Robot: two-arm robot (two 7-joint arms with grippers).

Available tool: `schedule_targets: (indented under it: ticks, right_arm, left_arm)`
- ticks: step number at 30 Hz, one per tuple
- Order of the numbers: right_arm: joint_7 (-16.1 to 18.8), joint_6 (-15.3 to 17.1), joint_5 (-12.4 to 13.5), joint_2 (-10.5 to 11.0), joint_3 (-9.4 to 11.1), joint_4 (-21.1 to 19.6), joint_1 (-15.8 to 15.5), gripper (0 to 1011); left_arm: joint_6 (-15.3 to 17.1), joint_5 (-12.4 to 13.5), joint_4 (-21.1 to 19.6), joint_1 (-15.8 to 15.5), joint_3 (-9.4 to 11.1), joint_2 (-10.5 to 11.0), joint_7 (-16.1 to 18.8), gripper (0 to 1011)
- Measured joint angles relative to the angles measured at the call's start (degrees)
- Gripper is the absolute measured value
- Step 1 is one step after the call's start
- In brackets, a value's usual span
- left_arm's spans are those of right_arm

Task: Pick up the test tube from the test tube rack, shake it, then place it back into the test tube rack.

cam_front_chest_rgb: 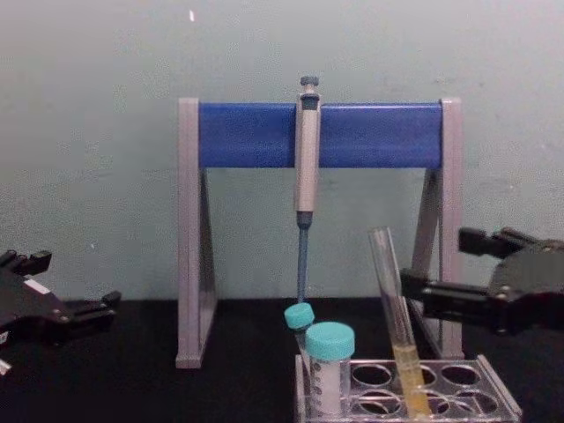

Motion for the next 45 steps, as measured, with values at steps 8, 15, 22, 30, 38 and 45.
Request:
schedule_targets:
  ticks: [8, 15, 22, 30, 38, 45]
  right_arm:
    - [0.52, 5.48, -0.05, -3.23, -0.59, 1.80, 2.44, 1000]
    - [1.28, 8.96, 0.09, -4.86, -0.46, 3.05, 3.97, 1000]
    - [2.36, 11.76, -0.35, -6.23, -0.21, 4.64, 5.48, 1000]
    - [3.27, 12.86, -1.16, -7.18, 0.10, 5.91, 6.31, 1000]
    - [4.33, 13.25, -1.35, -7.67, 0.43, 6.49, 6.64, 1000]
    - [4.36, 13.27, -1.31, -7.69, 0.47, 6.52, 6.66, 1000]
  left_arm:
    - [0.00, 0.00, 0.00, 0.00, 0.00, 0.00, 0.00, 1001]
    - [0.00, 0.00, 0.00, 0.00, 0.00, 0.00, 0.00, 1001]
    - [0.00, 0.00, 0.00, 0.00, 0.00, 0.00, 0.00, 1001]
    - [0.00, 0.00, 0.00, 0.00, 0.00, 0.00, 0.00, 1001]
    - [0.00, 0.00, 0.00, 0.00, 0.00, 0.00, 0.00, 1001]
    - [0.00, 0.00, 0.00, 0.00, 0.00, 0.00, 0.00, 1001]
